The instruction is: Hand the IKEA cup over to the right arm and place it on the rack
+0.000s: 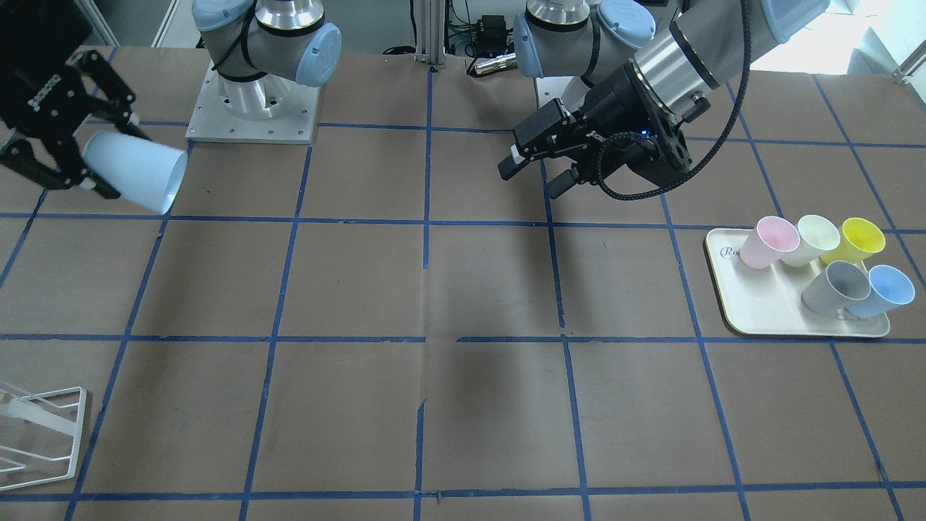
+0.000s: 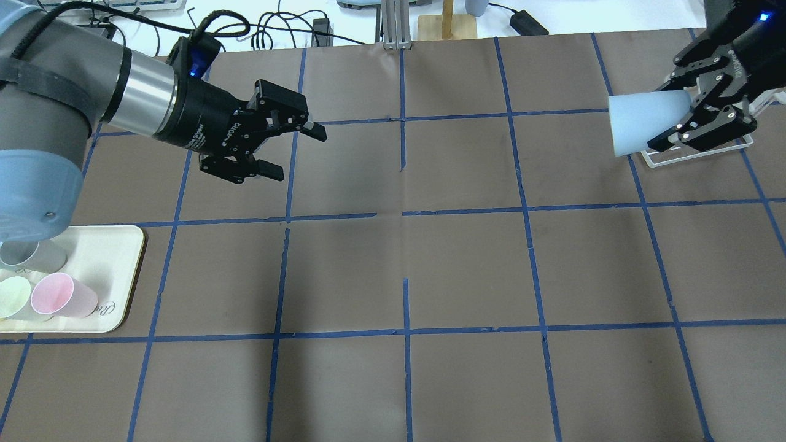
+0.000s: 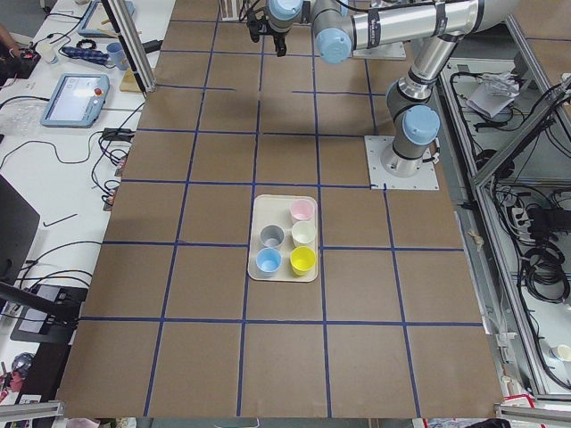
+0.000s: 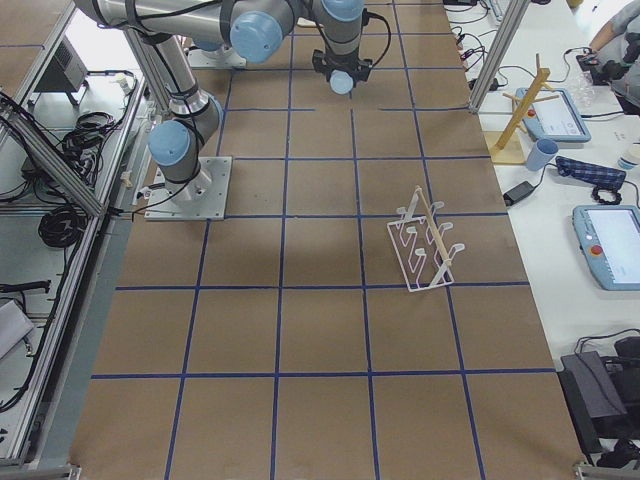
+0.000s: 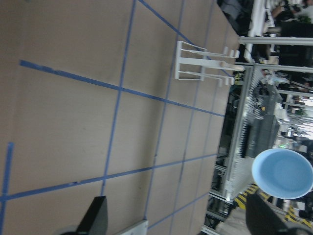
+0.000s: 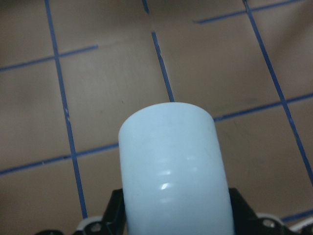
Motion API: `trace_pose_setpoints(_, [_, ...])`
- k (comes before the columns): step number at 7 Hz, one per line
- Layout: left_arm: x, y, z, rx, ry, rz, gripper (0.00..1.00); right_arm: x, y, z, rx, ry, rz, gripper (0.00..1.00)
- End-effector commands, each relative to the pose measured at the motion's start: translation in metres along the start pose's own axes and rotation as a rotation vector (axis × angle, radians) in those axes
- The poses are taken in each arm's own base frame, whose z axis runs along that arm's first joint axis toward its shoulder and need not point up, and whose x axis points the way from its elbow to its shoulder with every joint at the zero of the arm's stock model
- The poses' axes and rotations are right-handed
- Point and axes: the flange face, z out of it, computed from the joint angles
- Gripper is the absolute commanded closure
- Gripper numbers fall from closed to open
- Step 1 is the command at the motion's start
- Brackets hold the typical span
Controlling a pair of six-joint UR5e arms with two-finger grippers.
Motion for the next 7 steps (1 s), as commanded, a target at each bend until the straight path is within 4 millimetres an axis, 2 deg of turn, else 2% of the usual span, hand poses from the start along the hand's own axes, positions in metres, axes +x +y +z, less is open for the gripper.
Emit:
trace_pose_setpoints(1, [-0.016, -0.019, -0.015, 0.030, -0.294, 0.050, 0.00, 0.057, 0.058, 0.026, -0.376, 0.064, -0.007, 0.83])
trace_pose_setpoints(2, [-0.027, -0.023, -0.017, 0.017, -0.429, 0.112, 0.00, 0.079, 0.082, 0.042, -0.516, 0.053, -0.005, 0.83])
trace_pose_setpoints(4, [-0.024, -0.017, -0.009, -0.005, -0.614, 0.221, 0.00, 0.108, 0.110, 0.057, -0.664, 0.116, 0.015, 0.82])
trace_pose_setpoints(6, [-0.011, -0.009, -0.001, -0.014, -0.638, 0.267, 0.00, 0.133, 0.123, 0.080, -0.689, 0.189, 0.037, 0.79])
trace_pose_setpoints(7, [-0.008, -0.001, 0.002, -0.032, -0.633, 0.275, 0.00, 0.137, 0.124, 0.091, -0.686, 0.177, 0.042, 0.78])
